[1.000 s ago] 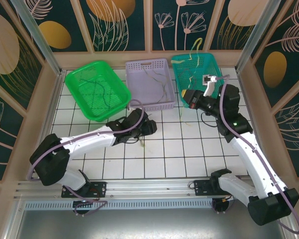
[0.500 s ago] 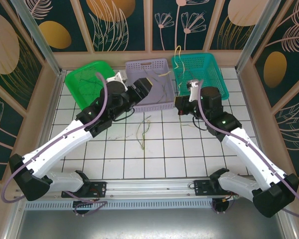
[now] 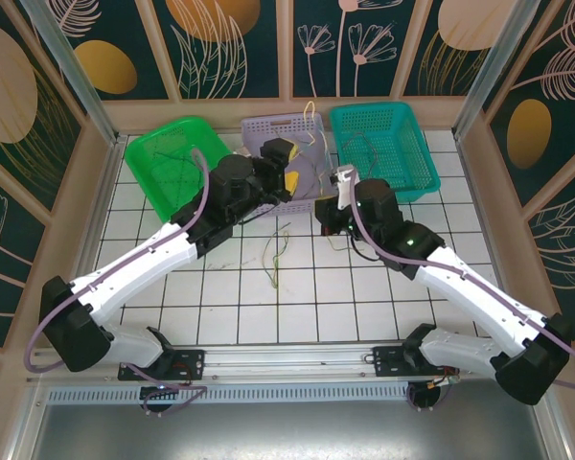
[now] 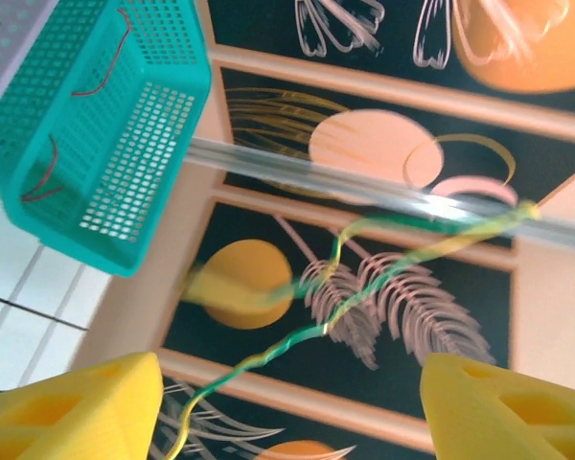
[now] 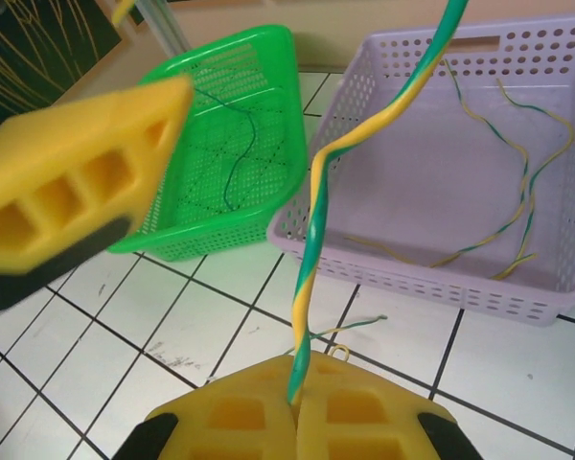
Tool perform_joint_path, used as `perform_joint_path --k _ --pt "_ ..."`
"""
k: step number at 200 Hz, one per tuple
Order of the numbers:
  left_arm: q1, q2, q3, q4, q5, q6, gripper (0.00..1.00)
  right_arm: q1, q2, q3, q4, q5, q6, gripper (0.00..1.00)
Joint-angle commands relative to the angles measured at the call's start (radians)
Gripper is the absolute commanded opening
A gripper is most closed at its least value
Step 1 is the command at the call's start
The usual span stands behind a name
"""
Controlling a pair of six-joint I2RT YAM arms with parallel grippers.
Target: Untangle the cables
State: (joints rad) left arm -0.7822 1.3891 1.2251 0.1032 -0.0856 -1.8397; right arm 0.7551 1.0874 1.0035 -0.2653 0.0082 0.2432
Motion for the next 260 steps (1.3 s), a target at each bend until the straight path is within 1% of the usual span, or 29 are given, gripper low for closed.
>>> perform_joint_path --k 1,11,23,41,52,57,74,84,97,112,127,133,146,166,177,191,201,239,256,260 --pt "0.023 0.015 -0.049 0.099 -0.038 -0.148 0.67 0.035 -0.003 0.023 0.049 0.05 -0.012 0.0" --pt "0.033 0.016 -0.072 0.12 -0.049 -0.172 0.63 0.055 -0.004 0.022 0.049 0.057 -0.013 0.0" --pt "0.049 0.02 -0.1 0.167 -0.059 -0.181 0.54 0.074 -0.006 0.017 0.048 0.065 -0.013 0.0" --pt "0.084 0.033 -0.121 0.21 -0.053 -0.174 0.26 0.097 -0.016 0.006 0.045 0.078 -0.014 0.0" --pt "0.115 0.037 -0.127 0.206 -0.04 -0.164 0.07 0.101 -0.028 -0.003 0.044 0.089 -0.013 0.0" --pt "0.132 0.037 -0.134 0.208 -0.032 -0.158 0.0 0.102 -0.036 -0.009 0.045 0.094 -0.013 0.0" --pt "0.215 0.017 -0.154 0.181 -0.016 -0.089 0.0 0.101 -0.07 -0.017 0.032 0.106 -0.026 0.0" --pt "0.292 0.002 -0.159 0.168 0.002 -0.016 0.0 0.101 -0.086 -0.014 0.01 0.108 -0.044 0.0" --pt "0.41 -0.001 -0.144 0.168 0.063 0.091 0.0 0.102 -0.095 -0.007 -0.044 0.108 -0.074 0.0" --pt "0.54 0.019 -0.103 0.216 0.132 0.237 0.0 0.104 -0.1 -0.009 -0.094 0.106 -0.105 0.0" --pt "0.635 0.071 -0.026 0.273 0.229 0.359 0.0 0.109 -0.097 -0.015 -0.139 0.097 -0.127 0.0" --pt "0.664 0.094 0.016 0.269 0.265 0.402 0.0 0.114 -0.094 -0.017 -0.153 0.1 -0.131 0.0" --pt "0.702 0.136 0.107 0.233 0.304 0.503 0.0 0.122 -0.084 -0.017 -0.185 0.126 -0.121 0.0" --pt "0.743 0.171 0.205 0.184 0.279 0.625 0.0 0.124 -0.089 -0.03 -0.211 0.137 -0.089 0.0" --pt "0.769 0.184 0.223 0.212 0.275 0.64 0.0 0.124 -0.1 -0.042 -0.217 0.127 -0.07 0.0" --pt "0.8 0.202 0.231 0.297 0.289 0.613 0.0 0.124 -0.097 -0.044 -0.247 0.109 -0.051 0.0" --pt "0.818 0.217 0.259 0.327 0.293 0.609 0.0 0.125 -0.101 -0.051 -0.256 0.085 -0.044 0.0" --pt "0.845 0.302 0.413 0.372 0.335 0.715 0.0 0.128 -0.112 -0.07 -0.286 0.012 -0.071 0.0" --pt "0.852 0.319 0.461 0.374 0.345 0.771 0.0 0.131 -0.121 -0.071 -0.291 -0.083 -0.095 0.0" --pt "0.853 0.346 0.467 0.383 0.346 0.782 0.0 0.131 -0.121 -0.072 -0.292 -0.102 -0.099 0.0"
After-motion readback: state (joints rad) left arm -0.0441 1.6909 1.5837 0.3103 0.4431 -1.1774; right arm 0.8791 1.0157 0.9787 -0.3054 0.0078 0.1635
